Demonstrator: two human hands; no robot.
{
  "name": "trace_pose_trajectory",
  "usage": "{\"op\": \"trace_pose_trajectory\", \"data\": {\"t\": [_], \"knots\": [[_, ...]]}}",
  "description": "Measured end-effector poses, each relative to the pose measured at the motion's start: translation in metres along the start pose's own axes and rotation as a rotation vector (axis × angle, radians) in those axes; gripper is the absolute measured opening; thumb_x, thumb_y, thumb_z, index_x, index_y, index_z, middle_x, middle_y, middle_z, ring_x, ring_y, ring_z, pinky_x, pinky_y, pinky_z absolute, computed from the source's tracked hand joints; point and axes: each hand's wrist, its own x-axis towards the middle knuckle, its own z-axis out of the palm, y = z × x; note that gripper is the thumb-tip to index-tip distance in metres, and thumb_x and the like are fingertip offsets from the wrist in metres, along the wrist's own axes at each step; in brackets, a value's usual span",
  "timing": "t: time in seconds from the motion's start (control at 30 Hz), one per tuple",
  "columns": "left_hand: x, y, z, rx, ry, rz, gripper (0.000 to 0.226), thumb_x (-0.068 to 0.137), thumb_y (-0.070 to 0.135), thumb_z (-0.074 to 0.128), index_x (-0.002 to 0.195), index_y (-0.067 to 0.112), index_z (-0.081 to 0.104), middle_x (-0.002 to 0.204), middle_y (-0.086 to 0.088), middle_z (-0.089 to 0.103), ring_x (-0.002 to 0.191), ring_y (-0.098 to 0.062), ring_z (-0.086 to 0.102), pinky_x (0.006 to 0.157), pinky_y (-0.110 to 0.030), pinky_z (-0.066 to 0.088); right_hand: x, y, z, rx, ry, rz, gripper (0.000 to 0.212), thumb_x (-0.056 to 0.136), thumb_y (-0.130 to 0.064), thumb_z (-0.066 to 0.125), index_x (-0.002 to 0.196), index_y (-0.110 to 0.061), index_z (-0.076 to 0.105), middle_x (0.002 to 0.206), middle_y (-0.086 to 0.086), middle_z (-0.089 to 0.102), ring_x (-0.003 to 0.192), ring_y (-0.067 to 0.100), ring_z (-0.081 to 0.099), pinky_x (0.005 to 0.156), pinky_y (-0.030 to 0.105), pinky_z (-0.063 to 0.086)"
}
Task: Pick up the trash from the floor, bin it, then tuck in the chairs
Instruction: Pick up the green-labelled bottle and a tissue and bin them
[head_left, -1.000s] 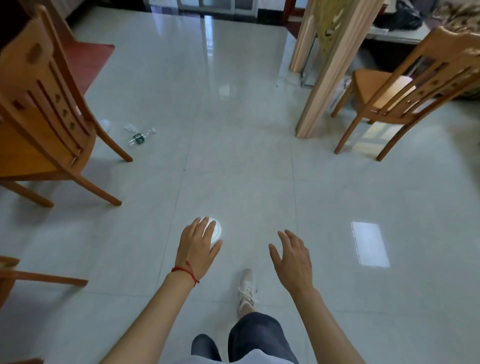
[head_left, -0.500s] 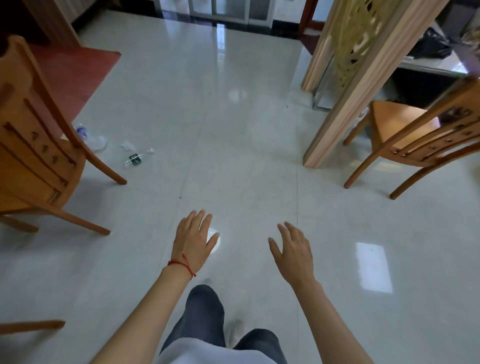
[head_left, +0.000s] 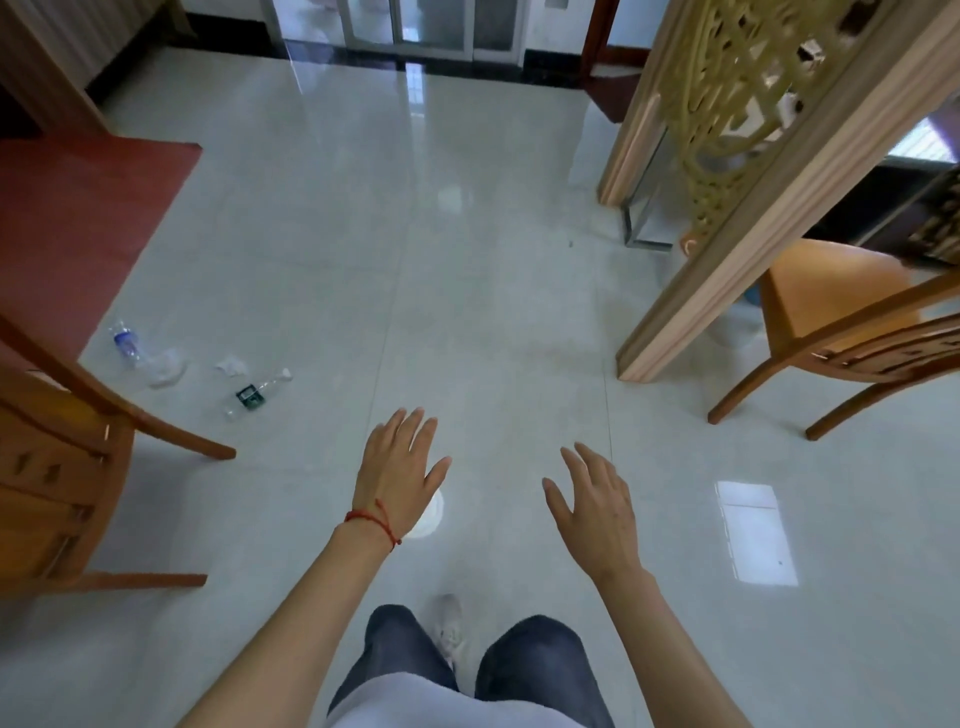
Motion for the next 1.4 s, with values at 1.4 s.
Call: {"op": "trace_pose_trajectory", "data": {"t": [1.4], "knots": [[0.622, -0.148, -0.068, -0.040, -0.008, -0.244, 0.075, 0.095, 0.049, 0.007, 0.110, 0.001, 0.062, 0.114, -0.020, 0.064, 0.105, -0.038, 0.061, 0.083, -0.051, 0.050, 0.708, -0.067, -0.024, 0.048, -0.151, -0.171, 0.060, 0.089, -0.048, 0.033, 0.135, -0.012, 0.044, 0.145, 0.009, 0.040, 0.135, 0.025, 0.034, 0.110, 0.037, 0.025]]}}
